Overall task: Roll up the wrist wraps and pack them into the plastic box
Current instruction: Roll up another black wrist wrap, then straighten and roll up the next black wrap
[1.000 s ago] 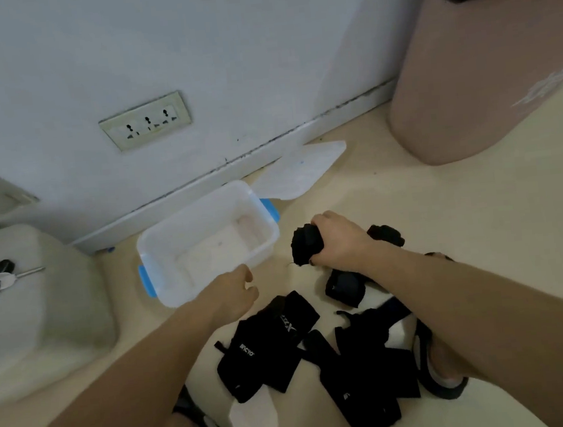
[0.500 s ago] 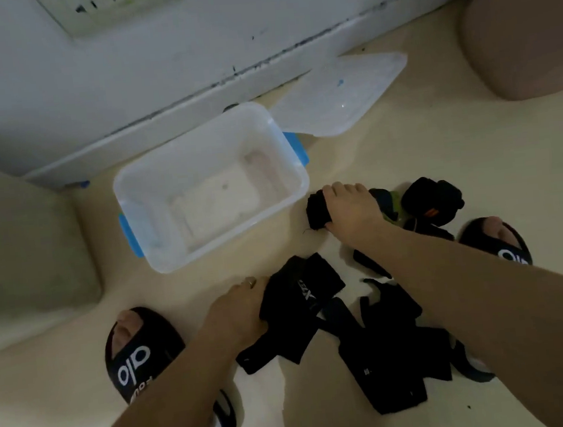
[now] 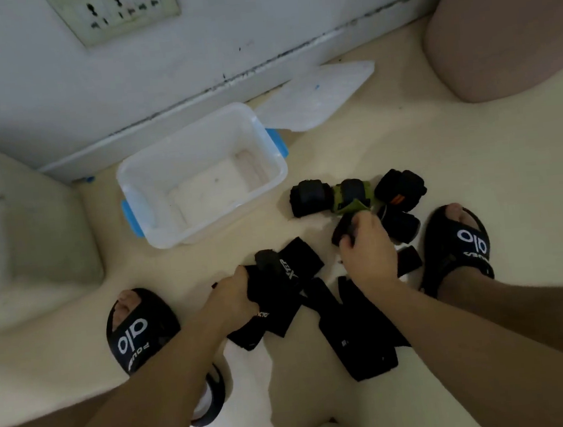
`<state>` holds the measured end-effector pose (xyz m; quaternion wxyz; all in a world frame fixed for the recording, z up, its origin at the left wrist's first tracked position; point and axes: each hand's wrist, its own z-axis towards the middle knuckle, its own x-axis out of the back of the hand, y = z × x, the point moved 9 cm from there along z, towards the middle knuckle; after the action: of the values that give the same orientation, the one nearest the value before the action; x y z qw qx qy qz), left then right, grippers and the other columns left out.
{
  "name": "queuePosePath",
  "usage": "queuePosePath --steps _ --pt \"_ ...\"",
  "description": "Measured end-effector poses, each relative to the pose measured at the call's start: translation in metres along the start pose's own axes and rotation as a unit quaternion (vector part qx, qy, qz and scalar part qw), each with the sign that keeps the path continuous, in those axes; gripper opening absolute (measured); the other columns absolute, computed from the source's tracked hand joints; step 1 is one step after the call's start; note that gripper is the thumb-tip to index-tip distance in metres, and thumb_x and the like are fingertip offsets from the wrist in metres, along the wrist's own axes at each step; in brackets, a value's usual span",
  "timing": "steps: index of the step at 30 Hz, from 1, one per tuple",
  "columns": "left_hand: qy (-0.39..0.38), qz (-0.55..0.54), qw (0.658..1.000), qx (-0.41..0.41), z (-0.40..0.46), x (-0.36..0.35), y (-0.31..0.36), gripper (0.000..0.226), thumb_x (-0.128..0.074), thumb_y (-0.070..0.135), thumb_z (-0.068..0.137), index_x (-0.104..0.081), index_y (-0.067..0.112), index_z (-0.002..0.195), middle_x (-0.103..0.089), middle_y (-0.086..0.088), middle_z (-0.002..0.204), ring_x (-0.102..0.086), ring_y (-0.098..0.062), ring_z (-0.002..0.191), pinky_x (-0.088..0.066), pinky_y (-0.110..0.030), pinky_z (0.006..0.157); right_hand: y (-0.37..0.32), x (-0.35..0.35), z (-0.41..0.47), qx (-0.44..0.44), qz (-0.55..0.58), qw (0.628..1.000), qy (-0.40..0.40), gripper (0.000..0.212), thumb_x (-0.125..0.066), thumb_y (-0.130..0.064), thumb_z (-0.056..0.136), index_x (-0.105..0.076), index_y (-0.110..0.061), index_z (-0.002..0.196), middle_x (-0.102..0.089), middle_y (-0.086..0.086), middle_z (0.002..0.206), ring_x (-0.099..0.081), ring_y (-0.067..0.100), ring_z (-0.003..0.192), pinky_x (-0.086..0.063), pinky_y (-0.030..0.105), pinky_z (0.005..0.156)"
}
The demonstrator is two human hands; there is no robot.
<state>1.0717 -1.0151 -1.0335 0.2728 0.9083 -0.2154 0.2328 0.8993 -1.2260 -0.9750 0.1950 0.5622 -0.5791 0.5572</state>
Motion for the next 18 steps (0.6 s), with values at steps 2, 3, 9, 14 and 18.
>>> queuePosePath --steps 2,3,9,14,18 --pt "-0.004 -0.021 1.000 0.002 -0.014 -0.005 0.004 0.019 -0.062 0.011 0.093 -0.047 0.022 0.087 -0.059 0.004 0.085 -0.059 -0.017 0.083 -0.040 -0.018 0.058 0.036 -0.005 -0.034 -0.066 0.018 0.997 -0.022 0.010 -0.057 -0.015 0.099 -0.052 -0.013 0.108 -0.060 0.007 0.103 -0.061 0.028 0.088 -0.052 0.041 0.070" --pt "-0.001 -0.041 0.999 0.004 -0.022 -0.008 0.006 0.018 -0.060 0.010 0.093 -0.051 0.023 0.084 -0.062 0.003 0.085 -0.061 -0.017 0.083 -0.042 -0.018 0.060 0.052 -0.009 -0.050 -0.083 0.018 0.996 -0.031 0.006 -0.056 -0.014 0.099 -0.051 -0.014 0.103 -0.061 0.008 0.098 -0.060 0.028 0.083 -0.053 0.042 0.069" --pt "0.040 -0.181 0.982 0.029 -0.067 -0.028 0.008 0.021 -0.052 0.012 0.101 -0.057 0.020 0.120 -0.067 0.001 0.108 -0.063 -0.013 0.095 -0.046 -0.019 0.068 0.116 -0.073 -0.120 -0.203 0.023 0.946 -0.251 0.049 -0.068 -0.019 0.091 -0.044 -0.005 0.132 -0.059 0.019 0.126 -0.060 0.037 0.115 -0.053 0.040 0.093" --pt "0.093 -0.189 0.977 0.018 -0.098 -0.028 0.011 0.024 -0.051 0.010 0.101 -0.055 0.024 0.121 -0.068 0.001 0.108 -0.065 -0.018 0.098 -0.049 -0.025 0.075 0.126 -0.084 -0.141 -0.198 0.050 0.922 -0.329 0.072 -0.077 -0.016 0.085 -0.038 -0.003 0.145 -0.057 0.016 0.133 -0.057 0.033 0.123 -0.051 0.033 0.098" --pt "0.108 -0.205 0.973 0.021 -0.113 -0.021 0.023 0.018 -0.053 0.015 0.102 -0.058 0.028 0.114 -0.069 0.001 0.099 -0.066 -0.011 0.087 -0.045 -0.012 0.062 0.129 -0.081 -0.147 -0.198 0.089 0.909 -0.357 0.083 -0.083 -0.013 0.081 -0.036 -0.005 0.150 -0.052 0.014 0.138 -0.052 0.033 0.129 -0.049 0.034 0.099"
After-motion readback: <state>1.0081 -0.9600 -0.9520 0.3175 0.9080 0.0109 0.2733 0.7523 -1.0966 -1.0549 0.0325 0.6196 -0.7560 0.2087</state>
